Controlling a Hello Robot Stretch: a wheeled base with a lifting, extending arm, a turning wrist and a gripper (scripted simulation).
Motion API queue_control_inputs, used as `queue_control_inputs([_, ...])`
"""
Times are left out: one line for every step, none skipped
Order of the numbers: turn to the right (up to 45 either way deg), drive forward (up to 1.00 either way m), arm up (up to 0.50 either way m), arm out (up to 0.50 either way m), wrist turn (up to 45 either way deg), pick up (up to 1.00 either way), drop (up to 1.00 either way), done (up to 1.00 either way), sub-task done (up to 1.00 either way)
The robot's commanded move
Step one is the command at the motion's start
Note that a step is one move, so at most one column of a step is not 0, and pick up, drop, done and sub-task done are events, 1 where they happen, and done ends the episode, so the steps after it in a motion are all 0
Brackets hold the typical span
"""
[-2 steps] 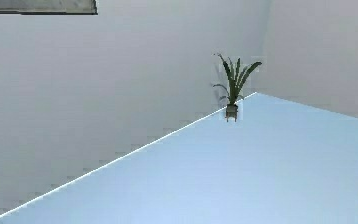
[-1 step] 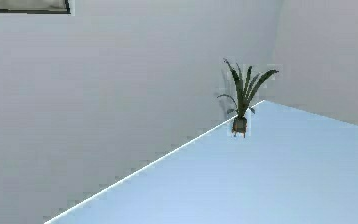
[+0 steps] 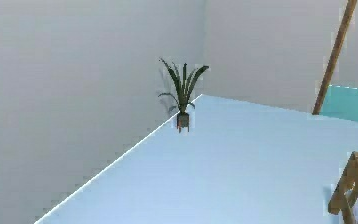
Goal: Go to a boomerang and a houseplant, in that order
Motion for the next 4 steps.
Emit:
queue_control_inputs([0.0,1.00,0.00,0.00,0.0,0.00,0.00,0.00,0.00])
queue_control_inputs([6.0,0.00,0.00,0.00,0.0,0.00,0.00,0.00,0.00])
queue_control_inputs([0.0,0.50,0.00,0.00,0.0,0.00,0.00,0.00,0.00])
queue_control_inputs([0.0,0.00,0.00,0.00,0.0,0.00,0.00,1.00,0.00])
